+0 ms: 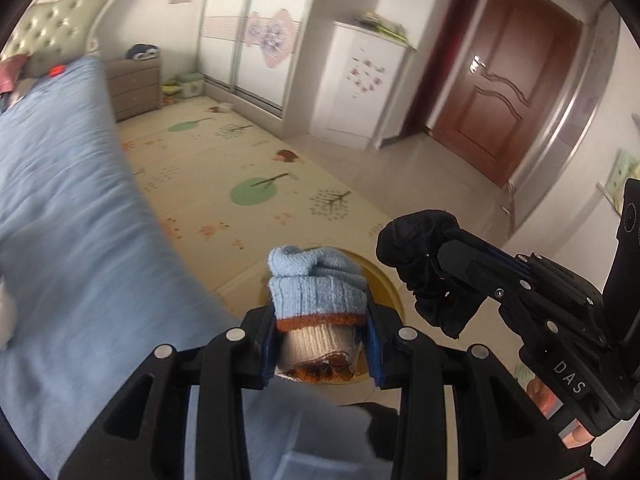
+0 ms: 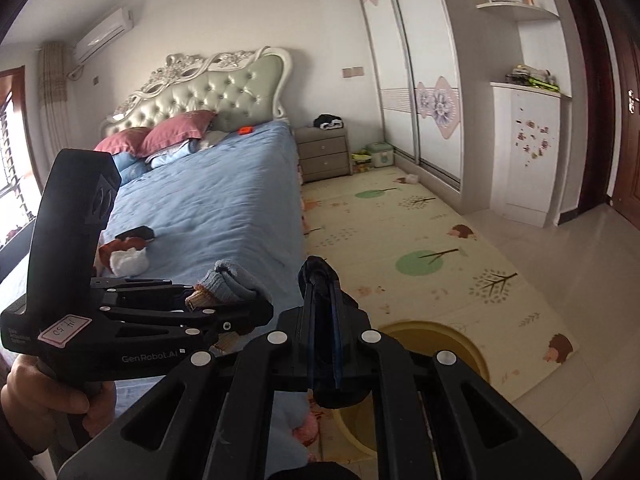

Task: Collect trash
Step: 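Carry the sock to the yellow bucket and release while the right tool drops the black cloth in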

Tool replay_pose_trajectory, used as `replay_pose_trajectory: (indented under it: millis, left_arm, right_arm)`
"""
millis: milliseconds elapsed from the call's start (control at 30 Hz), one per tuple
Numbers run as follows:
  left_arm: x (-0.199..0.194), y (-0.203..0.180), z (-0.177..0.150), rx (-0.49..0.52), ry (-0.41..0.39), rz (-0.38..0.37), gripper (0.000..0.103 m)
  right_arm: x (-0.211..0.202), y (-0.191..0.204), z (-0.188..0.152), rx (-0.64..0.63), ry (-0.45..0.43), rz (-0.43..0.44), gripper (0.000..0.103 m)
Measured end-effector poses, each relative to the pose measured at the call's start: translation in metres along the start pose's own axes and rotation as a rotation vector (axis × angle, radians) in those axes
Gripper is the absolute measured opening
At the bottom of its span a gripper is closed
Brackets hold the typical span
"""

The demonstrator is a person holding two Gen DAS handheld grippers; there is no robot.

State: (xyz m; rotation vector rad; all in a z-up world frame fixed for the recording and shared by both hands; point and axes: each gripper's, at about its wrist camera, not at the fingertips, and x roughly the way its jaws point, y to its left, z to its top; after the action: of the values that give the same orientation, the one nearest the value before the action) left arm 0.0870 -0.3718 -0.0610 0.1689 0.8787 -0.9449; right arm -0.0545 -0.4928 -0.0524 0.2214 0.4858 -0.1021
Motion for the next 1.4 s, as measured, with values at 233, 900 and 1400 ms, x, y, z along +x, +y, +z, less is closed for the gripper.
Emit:
replay_pose_trajectory:
  millis: [233,900,1400]
  left_arm:
    - [0.081,-0.037,0.024,0.097,0.198,-0.052,0.035]
    - [0.189,-0.018,0.032,0.014,0.474,-0.025,0.081]
    - [0.193,-0.017,0.034,0.019,0.483,0.005,0.090]
  right_arm:
    - [0.016,-0.057,-0.018,0.070,0.070,-0.127,0.007]
    - [0.102,-0.126,-0.063,0.173,0.348,-0.145,0.050]
    - [0.100,-0.132,-0.074,0.207,0.382,-0.143,0.054]
